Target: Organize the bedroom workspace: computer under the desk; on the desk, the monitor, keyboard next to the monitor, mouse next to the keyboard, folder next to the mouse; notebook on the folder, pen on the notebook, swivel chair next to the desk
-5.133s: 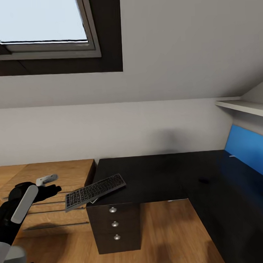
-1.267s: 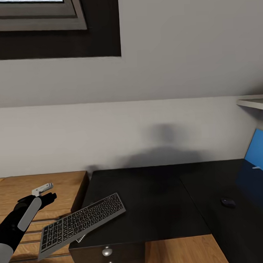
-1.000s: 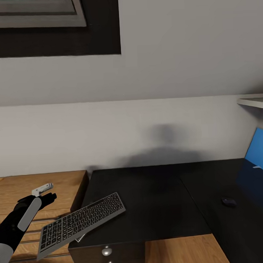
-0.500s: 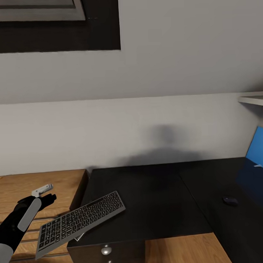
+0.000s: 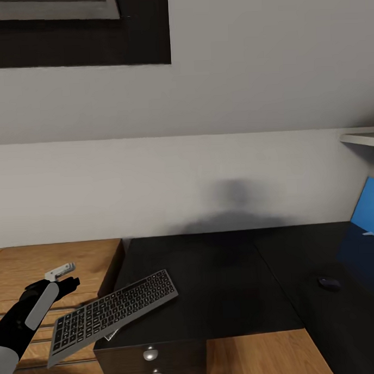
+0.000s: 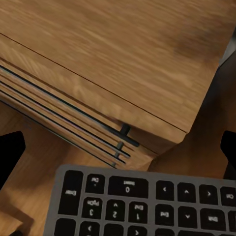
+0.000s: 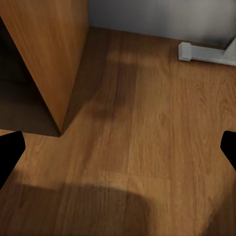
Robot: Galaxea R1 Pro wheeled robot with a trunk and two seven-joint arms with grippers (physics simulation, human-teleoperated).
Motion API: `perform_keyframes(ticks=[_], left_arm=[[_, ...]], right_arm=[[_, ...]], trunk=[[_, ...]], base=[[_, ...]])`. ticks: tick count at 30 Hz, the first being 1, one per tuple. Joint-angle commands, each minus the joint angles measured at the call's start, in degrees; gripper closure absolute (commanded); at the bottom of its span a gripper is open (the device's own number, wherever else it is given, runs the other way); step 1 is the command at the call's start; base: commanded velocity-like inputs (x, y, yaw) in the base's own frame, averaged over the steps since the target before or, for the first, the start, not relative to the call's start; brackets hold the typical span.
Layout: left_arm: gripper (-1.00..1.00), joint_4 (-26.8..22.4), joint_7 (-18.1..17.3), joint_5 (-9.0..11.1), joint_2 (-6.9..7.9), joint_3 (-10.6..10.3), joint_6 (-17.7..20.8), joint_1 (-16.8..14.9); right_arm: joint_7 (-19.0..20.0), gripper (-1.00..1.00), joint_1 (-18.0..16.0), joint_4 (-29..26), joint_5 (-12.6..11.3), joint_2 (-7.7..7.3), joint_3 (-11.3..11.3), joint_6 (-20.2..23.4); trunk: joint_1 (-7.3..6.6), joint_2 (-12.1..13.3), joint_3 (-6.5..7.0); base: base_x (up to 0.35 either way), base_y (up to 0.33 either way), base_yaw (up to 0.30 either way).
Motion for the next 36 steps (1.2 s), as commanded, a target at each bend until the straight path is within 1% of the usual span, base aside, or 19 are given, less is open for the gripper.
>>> perform_keyframes(ticks=[1, 14, 23, 36], left_arm=[[-1.00, -0.07, 0.55, 0.60, 0.08, -0.25, 0.04, -0.04], [-1.00, 0.01, 0.53, 0.66, 0.08, -0.25, 0.04, -0.04], [-1.00, 1.36, 0.51, 0.68, 0.08, -0.20, 0.02, -0.04], [-1.00, 2.23, 0.45, 0.64, 0.33, -0.10, 0.08, -0.04]], right_arm=[[-0.03, -1.00, -0.06, 0.13, -0.42, 0.02, 0.49, -0.24], [0.02, -1.00, -0.06, 0.13, -0.42, 0.02, 0.49, -0.24], [0.03, -1.00, -0.06, 0.13, -0.42, 0.09, 0.49, -0.24], [0.02, -1.00, -0.06, 0.13, -0.42, 0.10, 0.49, -0.24]], trunk=[[0.23, -0.47, -0.26], [3.09, -5.68, -2.59], [5.06, -9.29, -4.21], [5.06, -9.29, -4.21]], base=[[0.000, 0.000, 0.000], [0.000, 0.000, 0.000], [0.000, 0.000, 0.000], [0.008, 0.004, 0.000]])
